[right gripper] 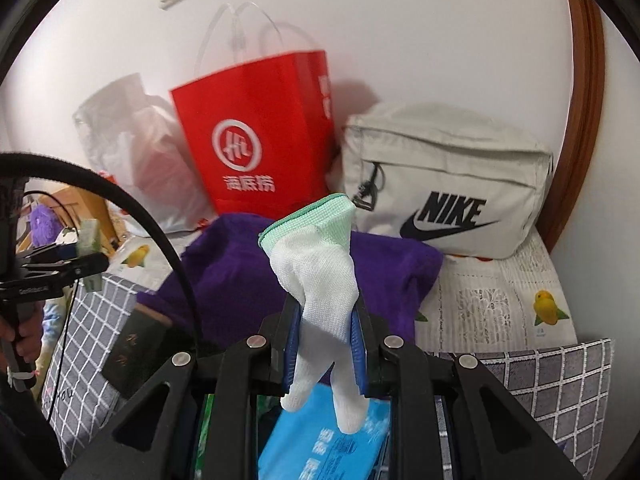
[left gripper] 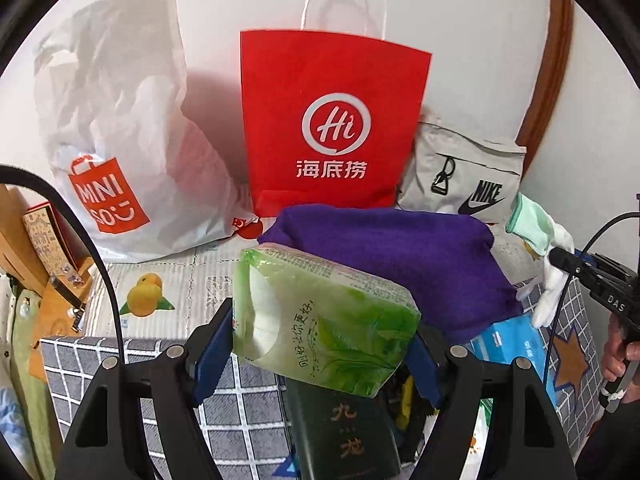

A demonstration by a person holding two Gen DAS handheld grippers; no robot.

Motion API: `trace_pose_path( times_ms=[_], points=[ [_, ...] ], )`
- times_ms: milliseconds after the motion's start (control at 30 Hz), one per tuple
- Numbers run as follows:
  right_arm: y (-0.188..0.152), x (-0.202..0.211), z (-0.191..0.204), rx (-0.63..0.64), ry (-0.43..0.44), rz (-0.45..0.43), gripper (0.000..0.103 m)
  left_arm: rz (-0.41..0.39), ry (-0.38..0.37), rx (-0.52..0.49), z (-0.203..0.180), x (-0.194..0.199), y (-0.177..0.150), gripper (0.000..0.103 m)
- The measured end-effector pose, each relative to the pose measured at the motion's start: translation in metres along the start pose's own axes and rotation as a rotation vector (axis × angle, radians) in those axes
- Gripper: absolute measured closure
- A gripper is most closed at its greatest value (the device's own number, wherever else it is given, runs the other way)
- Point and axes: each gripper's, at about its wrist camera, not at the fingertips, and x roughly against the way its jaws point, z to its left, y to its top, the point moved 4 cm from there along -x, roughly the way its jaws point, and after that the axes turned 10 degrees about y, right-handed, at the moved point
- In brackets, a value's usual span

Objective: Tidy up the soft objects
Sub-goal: 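Carry the glove and the green tissue pack over the purple towel with both tools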

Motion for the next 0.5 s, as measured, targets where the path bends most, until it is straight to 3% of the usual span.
trace_pose_path(
  times_ms=[500],
  points=[
    [0.007, -0.101, -0.053, -0.034, -0.031, 0.146, 0.080, 0.088, -0.011, -0.029, -0.018, -0.093, 0.027, 0.028]
  ],
)
